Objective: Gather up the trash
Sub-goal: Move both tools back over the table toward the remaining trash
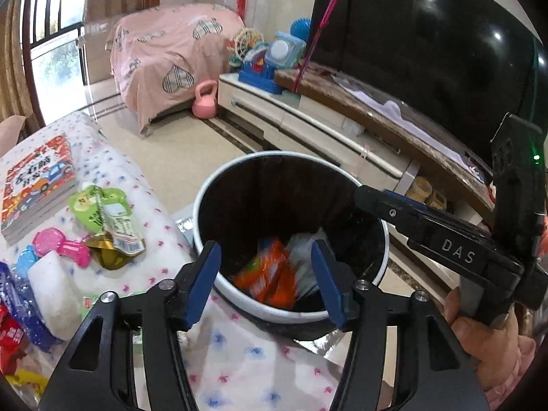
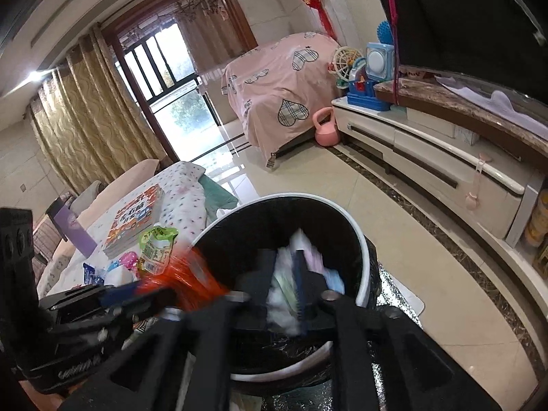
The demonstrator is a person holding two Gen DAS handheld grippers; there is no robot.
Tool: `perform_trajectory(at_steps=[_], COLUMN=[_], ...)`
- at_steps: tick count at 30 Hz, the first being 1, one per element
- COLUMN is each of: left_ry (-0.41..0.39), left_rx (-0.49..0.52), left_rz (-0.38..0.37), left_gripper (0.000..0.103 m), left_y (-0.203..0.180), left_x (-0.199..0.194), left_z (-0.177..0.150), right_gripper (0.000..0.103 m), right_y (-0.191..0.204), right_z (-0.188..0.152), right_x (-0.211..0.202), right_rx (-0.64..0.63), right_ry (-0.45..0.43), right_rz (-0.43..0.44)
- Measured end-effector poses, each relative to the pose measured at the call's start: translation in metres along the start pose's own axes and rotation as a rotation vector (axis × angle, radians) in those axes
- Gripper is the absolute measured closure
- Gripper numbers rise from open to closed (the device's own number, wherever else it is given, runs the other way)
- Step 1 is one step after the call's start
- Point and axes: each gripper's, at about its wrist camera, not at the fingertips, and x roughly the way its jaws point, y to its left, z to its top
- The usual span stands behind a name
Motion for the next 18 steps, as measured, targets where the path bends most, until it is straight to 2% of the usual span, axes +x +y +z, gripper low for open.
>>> perform_trajectory(at_steps=[1,4,6,8,13,18], left_ry=[-0.001,-0.008,-0.010,-0.017,-0.022,-0.033], left_rx=[-0.001,-0.024,-0.041,-0.065,-0.119,-0.178], left_rz=[0.003,0.010,0.027,0.039,0.064,0.091], left_gripper=[0.046,0.038,0.028,0.026,0.023,0.022], left_y=[0.001,0.009,0.015,0.022,0.042,0.063], left_x=[-0.003,-0.015,-0.023,-0.034,-0.058,-0.086], left_z=[-0.001,-0.010,-0.017,-0.027,-0.048,-0.075], right_gripper=[0.050,0.044,0.032,0.011,0.004,0.003], right_y=[-0.001,-0.001,0.000,0.006,0.025,0.046], right_z=[0.000,-0.003,-0.004,-0.008,-0.021,-0.038], right_x=[-0.001,-0.008,-0.011,-0.017,-0.028,-0.034], right_rx=[0.009,0.020,0.032,0.035,0.038,0.051], right_ry=[-0.003,-0.019,-0.024,-0.036,-0.036,-0.023], right_rz=[0.002,-0.007,0.008,0.019,0.051,0.094])
